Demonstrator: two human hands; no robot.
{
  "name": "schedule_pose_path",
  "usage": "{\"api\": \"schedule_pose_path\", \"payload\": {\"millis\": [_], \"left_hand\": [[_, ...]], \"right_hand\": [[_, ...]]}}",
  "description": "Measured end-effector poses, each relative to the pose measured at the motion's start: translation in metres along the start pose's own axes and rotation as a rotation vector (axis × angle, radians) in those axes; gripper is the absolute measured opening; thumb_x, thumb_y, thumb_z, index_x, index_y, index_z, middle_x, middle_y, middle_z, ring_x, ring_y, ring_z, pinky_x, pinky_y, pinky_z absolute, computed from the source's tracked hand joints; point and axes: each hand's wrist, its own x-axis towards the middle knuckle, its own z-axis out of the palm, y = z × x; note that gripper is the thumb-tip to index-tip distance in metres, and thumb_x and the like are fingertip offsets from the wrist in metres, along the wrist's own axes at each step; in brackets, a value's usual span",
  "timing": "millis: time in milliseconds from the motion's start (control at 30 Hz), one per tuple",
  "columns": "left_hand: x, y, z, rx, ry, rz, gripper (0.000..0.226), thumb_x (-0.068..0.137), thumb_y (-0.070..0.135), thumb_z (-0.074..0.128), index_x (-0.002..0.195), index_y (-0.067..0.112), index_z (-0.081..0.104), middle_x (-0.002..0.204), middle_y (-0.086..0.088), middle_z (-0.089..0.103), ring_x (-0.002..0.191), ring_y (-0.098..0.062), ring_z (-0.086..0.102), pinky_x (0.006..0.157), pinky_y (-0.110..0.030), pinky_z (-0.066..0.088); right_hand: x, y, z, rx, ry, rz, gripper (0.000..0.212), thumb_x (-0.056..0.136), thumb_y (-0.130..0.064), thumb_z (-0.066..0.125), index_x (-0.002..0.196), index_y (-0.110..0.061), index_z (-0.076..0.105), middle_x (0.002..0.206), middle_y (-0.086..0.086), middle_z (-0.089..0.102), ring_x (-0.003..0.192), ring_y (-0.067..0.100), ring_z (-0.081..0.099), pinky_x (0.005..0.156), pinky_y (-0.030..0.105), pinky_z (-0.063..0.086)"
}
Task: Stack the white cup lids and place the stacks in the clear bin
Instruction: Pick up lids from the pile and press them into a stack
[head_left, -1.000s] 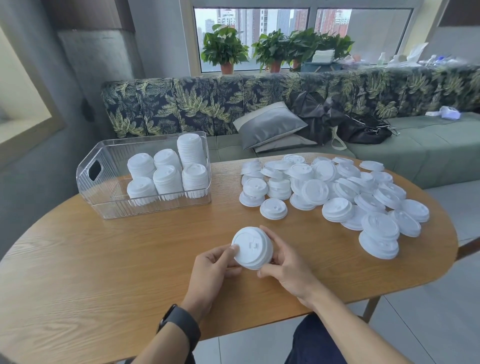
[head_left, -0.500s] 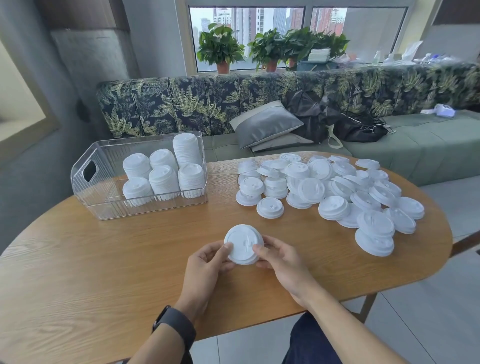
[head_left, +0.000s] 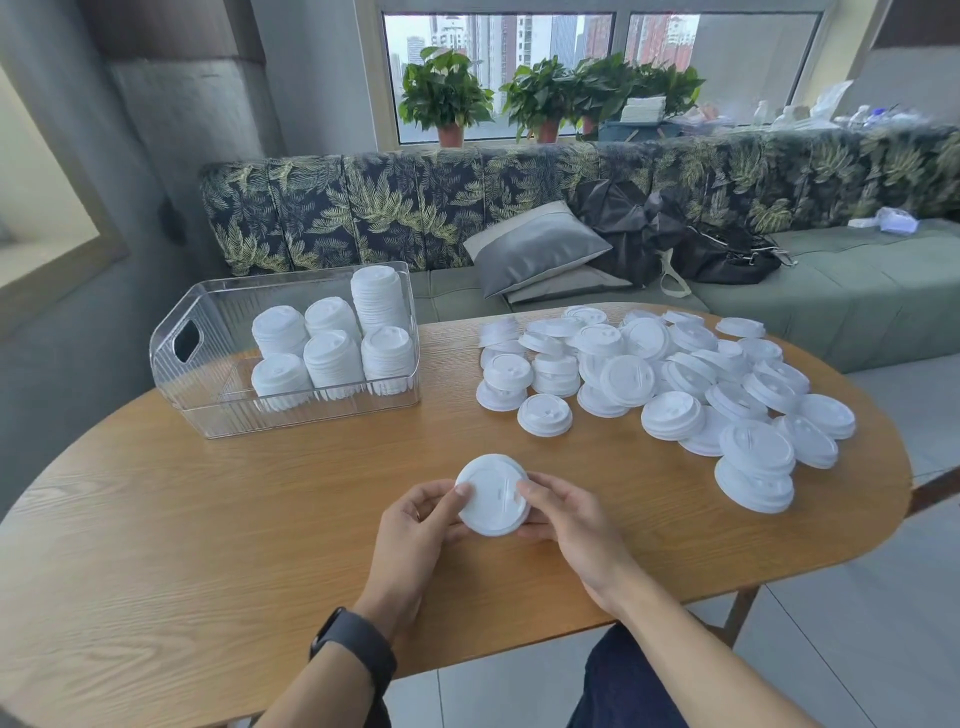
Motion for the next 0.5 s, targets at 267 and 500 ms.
{"api": "schedule_pose_path", "payload": {"millis": [267,500], "left_hand": [[-0.0001,0.0004,-0.0015,-0.011,0.003,0.006,0.047,0.083,0.042,0.077,0.111,0.004,0.074,0.108,-0.01,0.078,0.105,-0.024,0.074,0.085,-0.035,0.061],[-0.0018,0.0024,-0.0022,-0.013,-0.024,0.002,0.045,0.086,0.038,0.076,0.112,0.002,0.073,0.106,-0.011,0.079,0.104,-0.026,0.075,0.088,-0.037,0.06]], "right_hand": [[-0.0005,0.0002,0.0032,-0.044,0.002,-0.006,0.024,0.1,-0.034,0.064,0.116,-0.02,0.075,0.105,0.003,0.08,0.101,0.021,0.075,0.088,0.035,0.061],[-0.0002,-0.0012,0.0051,-0.047,0.004,0.002,0.027,0.099,-0.037,0.065,0.114,-0.018,0.076,0.103,0.003,0.08,0.1,0.023,0.075,0.086,0.037,0.06]]}}
